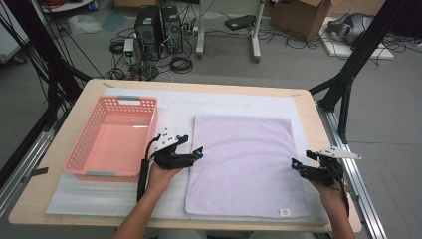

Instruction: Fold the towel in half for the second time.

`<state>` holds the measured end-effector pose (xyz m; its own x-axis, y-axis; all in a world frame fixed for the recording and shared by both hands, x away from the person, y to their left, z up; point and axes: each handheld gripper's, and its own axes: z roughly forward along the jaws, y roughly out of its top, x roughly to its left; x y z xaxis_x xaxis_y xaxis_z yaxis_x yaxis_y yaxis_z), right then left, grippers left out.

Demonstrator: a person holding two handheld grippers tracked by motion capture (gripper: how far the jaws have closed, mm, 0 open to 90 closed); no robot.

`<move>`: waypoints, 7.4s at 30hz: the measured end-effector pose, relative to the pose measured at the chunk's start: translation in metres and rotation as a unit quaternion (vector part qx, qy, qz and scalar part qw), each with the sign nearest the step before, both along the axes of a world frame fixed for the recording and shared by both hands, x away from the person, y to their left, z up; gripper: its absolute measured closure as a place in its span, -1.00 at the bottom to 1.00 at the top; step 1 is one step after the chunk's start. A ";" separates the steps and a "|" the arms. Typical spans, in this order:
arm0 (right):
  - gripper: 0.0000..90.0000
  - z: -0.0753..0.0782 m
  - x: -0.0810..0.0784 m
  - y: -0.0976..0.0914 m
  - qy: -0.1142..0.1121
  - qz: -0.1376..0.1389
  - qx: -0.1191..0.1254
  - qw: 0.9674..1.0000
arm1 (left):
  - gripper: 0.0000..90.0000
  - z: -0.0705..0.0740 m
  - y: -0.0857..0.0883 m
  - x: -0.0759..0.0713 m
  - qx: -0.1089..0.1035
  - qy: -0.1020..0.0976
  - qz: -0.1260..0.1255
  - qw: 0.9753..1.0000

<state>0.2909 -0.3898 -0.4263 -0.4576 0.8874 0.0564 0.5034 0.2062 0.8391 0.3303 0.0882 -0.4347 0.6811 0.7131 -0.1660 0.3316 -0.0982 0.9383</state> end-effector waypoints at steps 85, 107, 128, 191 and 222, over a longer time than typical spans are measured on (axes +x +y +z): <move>0.86 0.012 0.009 -0.016 0.024 0.017 0.069 0.997 | 0.84 0.018 0.004 0.010 -0.023 0.109 0.002 0.994; 0.03 0.006 -0.003 -0.021 0.046 -0.031 0.040 0.998 | -0.14 -0.007 0.009 -0.003 -0.013 0.080 0.035 0.996; 0.76 -0.004 0.075 0.019 0.138 0.003 -0.051 0.989 | 0.67 -0.012 -0.015 0.038 0.023 0.156 0.007 0.987; 0.19 0.024 -0.088 -0.009 -0.024 0.015 0.072 0.997 | -0.05 0.003 0.009 -0.090 -0.020 0.060 -0.065 0.996; 0.36 -0.017 0.023 0.004 0.103 0.018 -0.017 0.994 | 0.69 -0.017 -0.015 0.012 0.065 0.145 -0.003 0.987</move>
<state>0.3138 -0.3855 -0.4433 -0.4703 0.8740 0.1223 0.6565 0.2538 0.7104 0.3422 0.0730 -0.4518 0.6217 0.7381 -0.2621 0.5842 -0.2142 0.7828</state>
